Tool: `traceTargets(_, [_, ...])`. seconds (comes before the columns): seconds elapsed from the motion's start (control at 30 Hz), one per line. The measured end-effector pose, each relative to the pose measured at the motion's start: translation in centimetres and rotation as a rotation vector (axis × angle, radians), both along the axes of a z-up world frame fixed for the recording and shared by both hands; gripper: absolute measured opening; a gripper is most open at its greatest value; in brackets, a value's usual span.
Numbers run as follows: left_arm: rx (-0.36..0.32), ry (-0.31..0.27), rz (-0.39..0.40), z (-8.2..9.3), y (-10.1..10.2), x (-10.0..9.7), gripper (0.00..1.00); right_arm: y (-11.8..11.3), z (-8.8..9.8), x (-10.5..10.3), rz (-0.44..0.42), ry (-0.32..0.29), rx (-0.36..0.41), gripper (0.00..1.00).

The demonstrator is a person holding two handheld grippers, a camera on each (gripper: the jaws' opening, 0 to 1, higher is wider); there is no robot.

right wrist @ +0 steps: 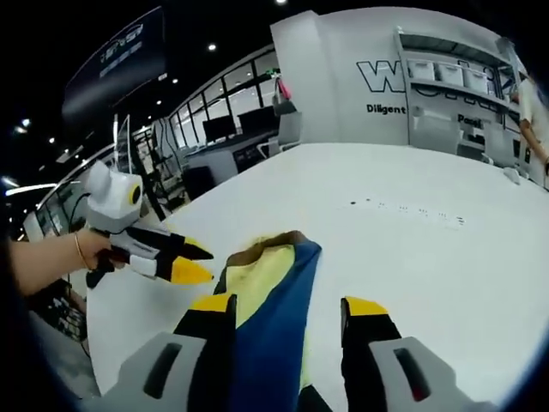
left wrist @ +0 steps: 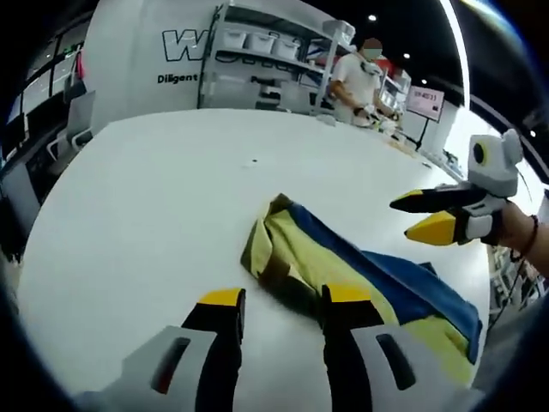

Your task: Fold the garment on the visible template until the final outline fits inside the template.

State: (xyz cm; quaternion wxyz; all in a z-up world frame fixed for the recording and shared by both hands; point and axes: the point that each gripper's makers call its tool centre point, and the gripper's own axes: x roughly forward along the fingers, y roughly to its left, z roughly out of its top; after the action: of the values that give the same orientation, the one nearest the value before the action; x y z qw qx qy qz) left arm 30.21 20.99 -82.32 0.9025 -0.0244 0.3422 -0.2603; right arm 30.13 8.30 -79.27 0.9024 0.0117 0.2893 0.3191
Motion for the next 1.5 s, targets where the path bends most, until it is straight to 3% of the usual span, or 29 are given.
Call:
traceTargets(0.13, [-0.019,0.05,0.011,-1.1,-0.1,-0.1,0.28,1.0,-1.4,0.1,-0.028,0.046,0.012,0.36])
traceTargets(0.27, [-0.033,0.055,0.014,-1.6,-0.2,-0.1,0.25,1.7,-3.2,-0.2,-0.053,0.079,0.001,0.28])
traceTargets(0.4, [-0.04,0.059,0.003,-2.0,-0.7,0.0,0.24,1.4,-4.4,-0.1,-0.084,0.093,-0.027,0.2])
traceTargets(0.5, [-0.068,0.063,0.001,-2.1,-1.3,0.2,0.2,0.8,-5.1,-0.1,-0.105,0.106,-0.069,0.09])
traceTargets(0.57, [-0.076,0.076,0.005,-2.3,-1.5,0.3,0.18,0.8,-5.1,-0.1,-0.111,0.105,-0.059,0.04])
traceTargets(0.9, [-0.06,0.08,-0.01,-2.5,-2.1,0.1,0.07,0.4,-5.6,-0.2,-0.131,0.127,-0.07,0.0])
traceTargets(1.1, [-0.036,0.047,-0.04,-1.7,-2.2,0.1,0.05,-2.3,-4.6,0.2,-0.163,0.098,-0.109,0.0])
traceTargets(1.4, [-0.013,-0.012,-0.052,0.0,-1.8,0.9,0.05,-7.9,-1.7,2.4,-0.295,-0.001,-0.182,0.0])
traceTargets(1.5, [-0.006,-0.028,-0.061,0.5,-1.8,1.1,0.04,-10.5,-0.7,3.9,-0.325,-0.044,-0.258,0.0])
